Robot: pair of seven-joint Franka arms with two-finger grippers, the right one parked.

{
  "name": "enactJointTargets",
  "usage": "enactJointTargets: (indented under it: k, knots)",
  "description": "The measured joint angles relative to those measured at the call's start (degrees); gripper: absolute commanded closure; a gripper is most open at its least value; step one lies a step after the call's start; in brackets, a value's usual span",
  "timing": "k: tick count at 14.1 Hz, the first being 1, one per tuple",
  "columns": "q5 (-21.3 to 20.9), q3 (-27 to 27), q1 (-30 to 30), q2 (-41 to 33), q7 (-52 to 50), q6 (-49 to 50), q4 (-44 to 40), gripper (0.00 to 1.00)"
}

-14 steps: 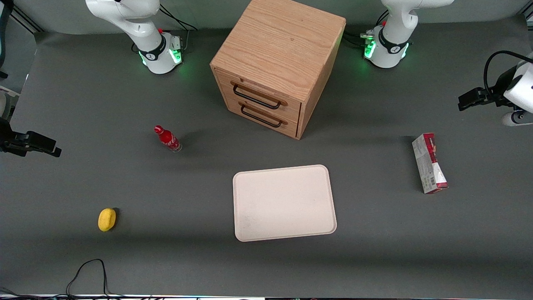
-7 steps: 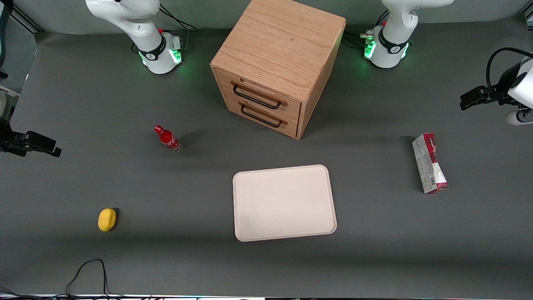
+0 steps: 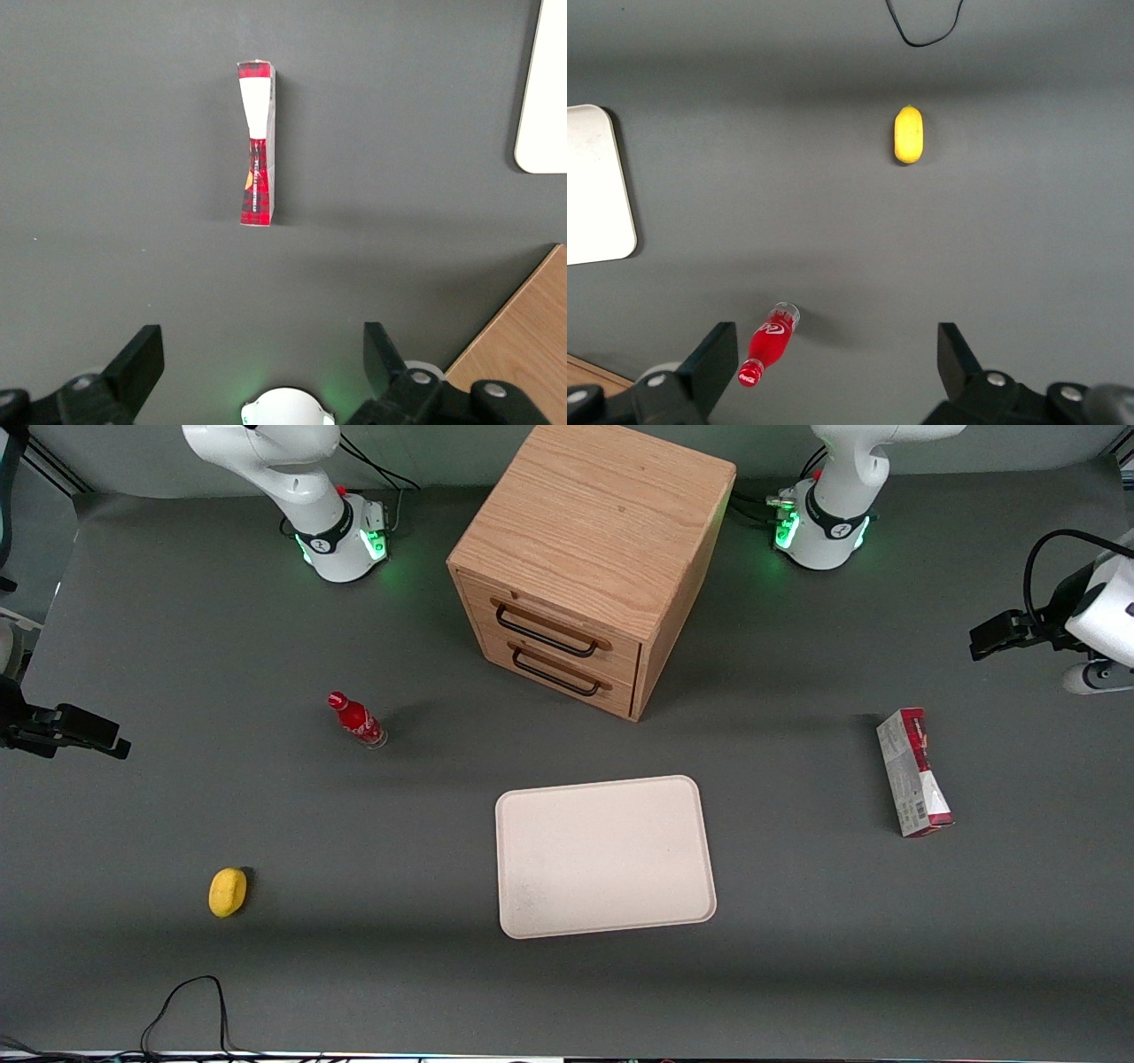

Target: Place red cookie box on tray

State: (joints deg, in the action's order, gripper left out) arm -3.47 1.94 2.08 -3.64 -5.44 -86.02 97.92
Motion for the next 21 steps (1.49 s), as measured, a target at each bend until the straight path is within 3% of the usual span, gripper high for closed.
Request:
enactJointTargets:
  k: [5, 9, 12, 16, 21]
  knots:
    - [-0.37, 0.34, -3.83, 3.27, 4.23, 6.38, -9.10, 0.00]
    - [-0.27, 0.64, -9.62, 11.38, 10.16, 12.22, -20.48, 0.00]
    - [-0.22, -0.20, -9.33, 14.21, 10.03, 12.73, -21.87, 0.00]
    - [-0.18, -0.74, -8.35, 15.29, 9.14, 5.29, -15.13, 0.00]
    - [0.50, -0.82, -7.39, 16.14, 6.58, -18.41, 4.40, 0.00]
